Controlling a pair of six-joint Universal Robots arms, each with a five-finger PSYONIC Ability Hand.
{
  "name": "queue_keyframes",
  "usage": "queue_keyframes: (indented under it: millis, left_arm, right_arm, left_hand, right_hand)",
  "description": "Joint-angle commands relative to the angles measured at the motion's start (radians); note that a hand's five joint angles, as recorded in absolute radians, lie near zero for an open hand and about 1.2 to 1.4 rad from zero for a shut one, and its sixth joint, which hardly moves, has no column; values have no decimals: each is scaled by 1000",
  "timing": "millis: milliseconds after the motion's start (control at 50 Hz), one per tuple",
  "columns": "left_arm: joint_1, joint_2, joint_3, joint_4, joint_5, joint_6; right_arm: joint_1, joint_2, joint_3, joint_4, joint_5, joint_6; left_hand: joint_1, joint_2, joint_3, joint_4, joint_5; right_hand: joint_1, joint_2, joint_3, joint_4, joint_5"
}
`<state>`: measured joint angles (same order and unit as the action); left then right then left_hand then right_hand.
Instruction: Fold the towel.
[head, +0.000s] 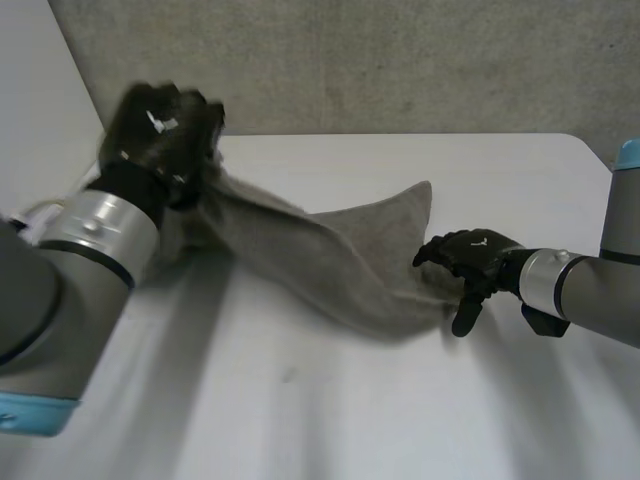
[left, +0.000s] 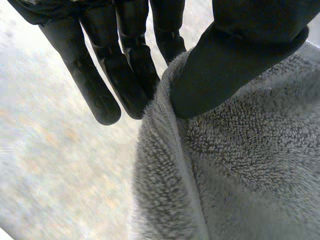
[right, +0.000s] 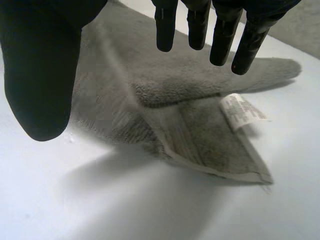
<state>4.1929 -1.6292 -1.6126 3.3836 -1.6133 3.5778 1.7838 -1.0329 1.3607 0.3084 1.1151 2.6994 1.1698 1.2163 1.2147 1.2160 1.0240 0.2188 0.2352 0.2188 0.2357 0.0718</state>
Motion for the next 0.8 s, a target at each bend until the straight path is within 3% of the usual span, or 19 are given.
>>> queue_keyframes:
  millis: [20,160,180,200,240,260,280,400,580,620,680,800]
  left_arm:
    - [9,124,-1,-4,0,-22]
    - [30,181,-4,-4,-5,-77]
    - [30,181,-4,-4,-5,-77]
    - [44,190,-10,-4,-4,-94]
    - [56,198,-15,-3,0,-108]
    - [67,198,-18,-3,1,-115]
    - [67,198,-18,-3,1,-116]
    - [141,198,-38,-1,3,-126]
    - [168,198,-30,-1,4,-181]
    - [171,200,-29,-1,4,-185]
    - [180,198,-27,-4,3,-185]
    - [214,172,-17,-65,7,-183]
  right_arm:
    - [3,92,-34,-18,-52,75]
    - [19,158,-35,-55,-47,92]
    - [22,166,-37,-72,-38,94]
    - [22,166,-37,-72,-38,94]
    - [23,160,-41,-136,-20,120]
    - [23,160,-41,-137,-20,120]
    - [17,146,-41,-173,3,155]
    - [-32,-59,-37,-227,121,224]
    - [-93,-366,-58,-219,88,223]
    - [-103,-529,-96,-203,91,206]
    - [-141,-631,-138,-125,71,188]
    - [-155,-567,-190,54,58,68]
  left_hand:
    - [226,180,182,180,198]
    - [226,180,182,180,198]
    - [226,180,182,180,198]
    - [226,180,182,180,198]
    - [226,180,182,180,198]
    - [226,180,182,180,198]
    - [226,180,182,180,198]
    - [226,180,182,180,198]
    - [226,180,182,180,198]
    - [226,180,182,180,198]
    - [226,180,182,180,198]
    - [226,180,182,180,198]
  right_hand:
    - [-44,-61,-44,-61,-72]
    - [83,67,83,67,56]
    - [264,247,264,247,236]
    - [265,249,265,249,238]
    - [940,924,940,923,913]
    - [944,927,944,927,916]
    - [1175,1159,1175,1158,1148]
    - [1177,1161,1177,1161,1150]
    - [1177,1161,1177,1161,1150]
    - [1177,1161,1177,1161,1150]
    - [1177,1161,1177,1161,1150]
    - [1177,1161,1177,1161,1150]
